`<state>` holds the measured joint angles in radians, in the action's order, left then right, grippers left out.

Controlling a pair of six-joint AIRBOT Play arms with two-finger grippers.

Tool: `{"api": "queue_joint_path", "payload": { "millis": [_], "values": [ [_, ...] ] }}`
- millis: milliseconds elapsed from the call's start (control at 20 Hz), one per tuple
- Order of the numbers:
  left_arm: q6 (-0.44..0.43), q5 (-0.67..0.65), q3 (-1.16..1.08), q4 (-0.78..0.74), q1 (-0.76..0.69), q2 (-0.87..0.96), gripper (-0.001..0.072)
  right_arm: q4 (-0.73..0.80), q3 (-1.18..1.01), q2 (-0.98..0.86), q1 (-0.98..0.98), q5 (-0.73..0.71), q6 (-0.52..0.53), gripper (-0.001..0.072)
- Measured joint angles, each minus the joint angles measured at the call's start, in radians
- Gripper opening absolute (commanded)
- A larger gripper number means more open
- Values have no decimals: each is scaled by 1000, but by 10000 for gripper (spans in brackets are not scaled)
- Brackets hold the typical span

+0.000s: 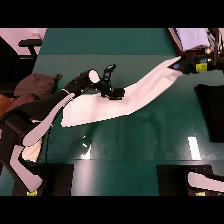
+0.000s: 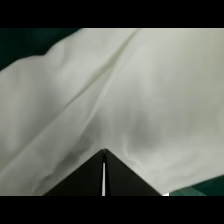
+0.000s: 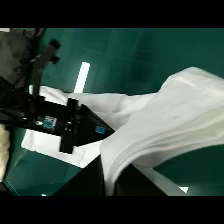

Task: Fold the shirts.

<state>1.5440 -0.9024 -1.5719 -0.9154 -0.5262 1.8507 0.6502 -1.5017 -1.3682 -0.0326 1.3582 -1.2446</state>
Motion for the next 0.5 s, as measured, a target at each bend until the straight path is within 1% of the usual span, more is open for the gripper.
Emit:
{"api": "queue_joint_path", "payload": {
  "millis": [350, 500],
  "values": [
    [-1, -20, -15, -19, -5, 20, 26, -9, -117, 13, -161, -12, -34, 17],
    [-11, -35, -27, -26, 24, -10, 27, -12, -130, 14, -226, -37, -37, 17]
  ]
}}
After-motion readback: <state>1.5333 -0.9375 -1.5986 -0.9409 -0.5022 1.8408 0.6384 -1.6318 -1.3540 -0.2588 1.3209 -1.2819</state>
